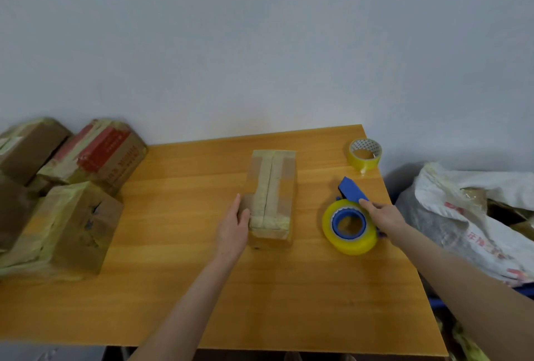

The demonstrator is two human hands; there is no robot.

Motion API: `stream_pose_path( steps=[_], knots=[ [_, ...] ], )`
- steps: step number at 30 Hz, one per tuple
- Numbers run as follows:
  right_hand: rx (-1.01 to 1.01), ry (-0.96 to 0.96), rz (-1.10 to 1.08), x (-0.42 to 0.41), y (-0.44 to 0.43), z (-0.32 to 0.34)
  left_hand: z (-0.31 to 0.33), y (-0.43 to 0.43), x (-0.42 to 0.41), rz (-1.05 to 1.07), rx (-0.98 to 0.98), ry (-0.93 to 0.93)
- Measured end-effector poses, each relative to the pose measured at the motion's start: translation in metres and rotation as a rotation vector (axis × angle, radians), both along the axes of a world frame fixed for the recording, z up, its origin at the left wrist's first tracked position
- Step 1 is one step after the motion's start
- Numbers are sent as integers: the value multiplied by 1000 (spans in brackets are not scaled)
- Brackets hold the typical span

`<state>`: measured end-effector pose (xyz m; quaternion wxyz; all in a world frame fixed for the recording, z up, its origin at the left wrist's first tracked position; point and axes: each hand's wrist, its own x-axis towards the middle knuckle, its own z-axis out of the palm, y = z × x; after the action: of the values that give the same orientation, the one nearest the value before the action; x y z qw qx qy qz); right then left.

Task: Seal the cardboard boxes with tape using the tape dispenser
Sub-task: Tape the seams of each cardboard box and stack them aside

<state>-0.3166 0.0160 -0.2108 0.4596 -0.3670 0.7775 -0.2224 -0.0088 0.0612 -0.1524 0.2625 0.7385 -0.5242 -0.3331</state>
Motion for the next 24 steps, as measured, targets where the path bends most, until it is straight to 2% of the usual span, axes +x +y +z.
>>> stream_pose_path(
  steps=[7,10,13,15,19,24],
  knots=[
    [31,274,291,1,2,-1,-1,5,-12,-27,3,0],
    [-109,419,281,15,2,17,-2,6,-10,-13,-11,64],
    [-294,265,204,41,8,35,0,7,-8,7,-30,57],
    [-319,168,238,65,23,43,3,12,-8,29,-83,10],
    [-315,131,381,121,48,58,2,22,-16,-15,-112,-67],
    [-159,161,388,159,45,60,-7,10,-28,8,96,-49]
  ],
)
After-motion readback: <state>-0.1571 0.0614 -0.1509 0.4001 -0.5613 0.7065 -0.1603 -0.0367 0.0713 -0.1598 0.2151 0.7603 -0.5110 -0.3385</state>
